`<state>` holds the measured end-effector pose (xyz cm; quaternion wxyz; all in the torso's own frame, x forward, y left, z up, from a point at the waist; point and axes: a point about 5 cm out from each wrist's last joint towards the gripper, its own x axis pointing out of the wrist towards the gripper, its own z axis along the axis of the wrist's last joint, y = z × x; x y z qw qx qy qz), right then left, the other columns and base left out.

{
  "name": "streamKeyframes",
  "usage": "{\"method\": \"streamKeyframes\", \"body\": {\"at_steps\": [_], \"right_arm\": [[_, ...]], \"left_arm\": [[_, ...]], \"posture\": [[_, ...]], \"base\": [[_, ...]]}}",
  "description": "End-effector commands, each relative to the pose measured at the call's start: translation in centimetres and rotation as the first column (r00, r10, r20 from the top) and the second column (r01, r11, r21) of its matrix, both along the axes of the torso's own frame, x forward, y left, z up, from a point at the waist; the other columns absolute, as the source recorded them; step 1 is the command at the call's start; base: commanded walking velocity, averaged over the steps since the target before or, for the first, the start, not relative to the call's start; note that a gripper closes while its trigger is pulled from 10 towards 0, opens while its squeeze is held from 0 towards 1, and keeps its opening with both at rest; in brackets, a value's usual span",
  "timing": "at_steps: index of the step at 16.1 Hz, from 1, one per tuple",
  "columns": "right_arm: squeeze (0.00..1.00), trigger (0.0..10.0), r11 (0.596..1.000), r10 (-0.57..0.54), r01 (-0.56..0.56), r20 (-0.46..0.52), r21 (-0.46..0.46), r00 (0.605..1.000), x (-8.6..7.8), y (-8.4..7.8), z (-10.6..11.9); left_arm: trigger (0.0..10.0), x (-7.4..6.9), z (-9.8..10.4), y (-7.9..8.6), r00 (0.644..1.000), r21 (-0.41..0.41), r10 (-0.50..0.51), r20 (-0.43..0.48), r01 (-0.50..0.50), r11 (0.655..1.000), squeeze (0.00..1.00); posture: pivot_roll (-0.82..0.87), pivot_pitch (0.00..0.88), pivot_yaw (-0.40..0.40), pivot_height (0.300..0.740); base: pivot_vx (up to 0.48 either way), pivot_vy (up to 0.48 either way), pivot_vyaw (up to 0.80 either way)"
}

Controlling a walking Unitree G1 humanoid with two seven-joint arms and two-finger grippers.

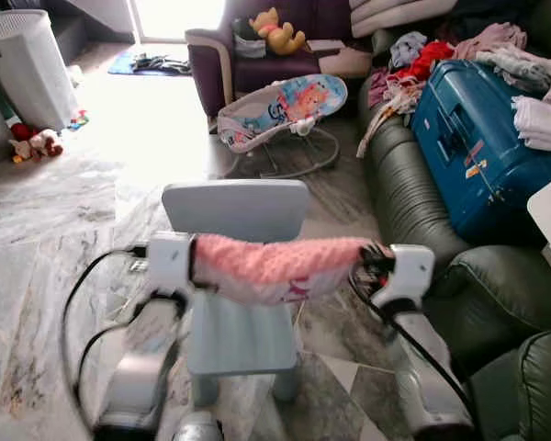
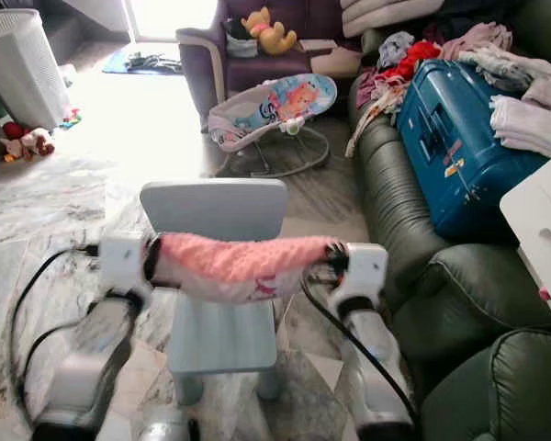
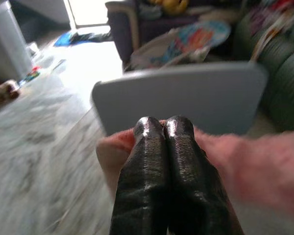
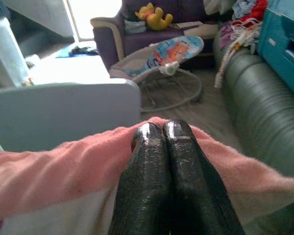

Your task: Move the pillow to the sofa

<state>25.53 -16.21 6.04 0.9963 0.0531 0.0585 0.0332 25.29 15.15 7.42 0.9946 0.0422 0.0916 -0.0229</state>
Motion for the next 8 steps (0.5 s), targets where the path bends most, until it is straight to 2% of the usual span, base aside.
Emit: {"method": "streamKeyframes", "body": {"at_steps": [1, 4, 8], "right_arm": [[0.00, 10.0, 0.999, -0.004, 0.005, 0.032, -0.033, 0.999, -0.3, -1.0, 0.7], [0.00, 10.0, 0.998, -0.023, 0.023, 0.003, -0.053, 1.000, -1.5, -2.2, 0.1], [0.00, 10.0, 0.999, -0.012, 0.012, 0.001, -0.045, 1.000, -1.5, -1.6, 0.3]], "left_arm": [[10.0, -0.8, 0.1, 0.6, 1.000, 0.022, -0.010, 0.009, 0.009, 1.000, 0.00], [10.0, -1.7, -0.5, 0.9, 1.000, 0.021, -0.013, -0.011, 0.013, 1.000, 0.00], [10.0, -1.4, -0.2, 0.4, 1.000, -0.001, -0.030, 0.001, 0.030, 1.000, 0.00]], "posture": [[0.08, 0.000, -0.003, 0.740], [0.07, 0.000, -0.004, 0.740], [0.06, 0.000, -0.005, 0.740]], "base": [[0.000, 0.000, 0.00], [0.000, 0.000, 0.00], [0.000, 0.000, 0.00]]}}
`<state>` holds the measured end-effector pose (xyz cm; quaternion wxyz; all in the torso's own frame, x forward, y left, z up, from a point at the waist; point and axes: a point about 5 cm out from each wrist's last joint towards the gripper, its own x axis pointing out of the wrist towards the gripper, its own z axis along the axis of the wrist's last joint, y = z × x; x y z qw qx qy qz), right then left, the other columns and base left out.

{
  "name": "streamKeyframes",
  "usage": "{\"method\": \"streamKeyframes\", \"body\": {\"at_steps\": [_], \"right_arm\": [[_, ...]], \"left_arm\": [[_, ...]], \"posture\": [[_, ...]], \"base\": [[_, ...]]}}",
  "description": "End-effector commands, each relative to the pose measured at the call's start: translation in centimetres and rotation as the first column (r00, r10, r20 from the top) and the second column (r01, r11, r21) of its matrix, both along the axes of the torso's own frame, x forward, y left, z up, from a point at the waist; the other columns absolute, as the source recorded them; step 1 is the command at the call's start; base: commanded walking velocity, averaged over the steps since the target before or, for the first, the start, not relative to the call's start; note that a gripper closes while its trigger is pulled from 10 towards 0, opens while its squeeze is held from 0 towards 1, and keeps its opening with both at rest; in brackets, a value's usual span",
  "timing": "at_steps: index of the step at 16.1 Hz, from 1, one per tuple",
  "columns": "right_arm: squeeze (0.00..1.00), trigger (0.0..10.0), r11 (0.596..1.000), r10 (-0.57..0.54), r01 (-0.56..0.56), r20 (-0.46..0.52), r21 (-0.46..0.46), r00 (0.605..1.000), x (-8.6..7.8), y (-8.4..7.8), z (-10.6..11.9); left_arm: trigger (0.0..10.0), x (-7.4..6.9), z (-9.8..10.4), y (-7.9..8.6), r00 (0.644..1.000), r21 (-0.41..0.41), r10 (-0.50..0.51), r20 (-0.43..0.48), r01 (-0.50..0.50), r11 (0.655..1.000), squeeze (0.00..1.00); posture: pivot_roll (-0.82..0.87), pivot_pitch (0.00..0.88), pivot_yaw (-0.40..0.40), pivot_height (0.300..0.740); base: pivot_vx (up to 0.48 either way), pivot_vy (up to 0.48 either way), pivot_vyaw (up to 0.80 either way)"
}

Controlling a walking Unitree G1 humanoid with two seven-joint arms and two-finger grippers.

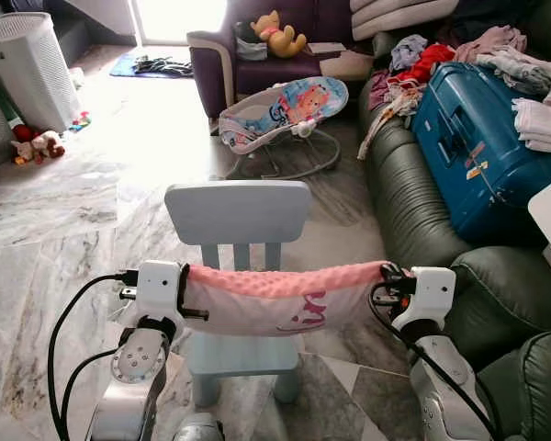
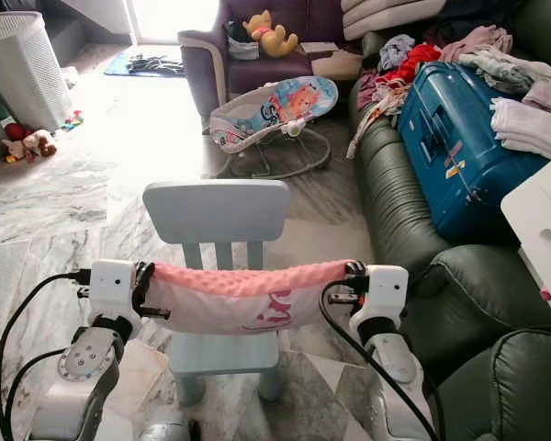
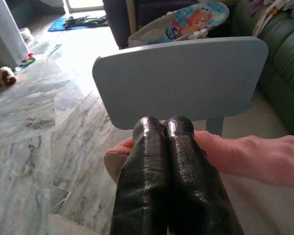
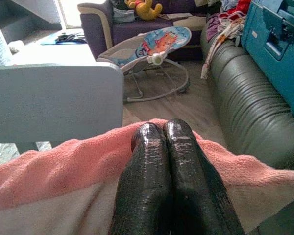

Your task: Move the pillow to the sofa

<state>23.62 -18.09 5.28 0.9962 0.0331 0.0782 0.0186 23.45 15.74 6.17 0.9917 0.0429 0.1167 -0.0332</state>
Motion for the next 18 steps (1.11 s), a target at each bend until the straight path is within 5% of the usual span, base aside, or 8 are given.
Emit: {"method": "streamKeyframes", "body": {"at_steps": [1, 18], "right_arm": [[0.00, 10.0, 1.000, 0.014, -0.014, 0.041, -0.002, 0.999, 0.50, 0.20, 1.07], [0.00, 10.0, 1.000, 0.023, -0.022, 0.039, -0.003, 0.999, 0.76, 0.30, 1.27]], "left_arm": [[10.0, 0.52, 1.11, -0.26, 0.999, -0.004, -0.011, 0.053, 0.011, 1.000, 0.00], [10.0, 0.63, 1.00, -0.37, 0.999, -0.009, -0.004, 0.044, 0.005, 1.000, 0.00]], "posture": [[0.06, 0.000, -0.006, 0.740], [0.06, 0.000, -0.009, 0.740]], "base": [[-0.240, 0.000, 0.00], [-0.284, 0.000, 0.00]]}}
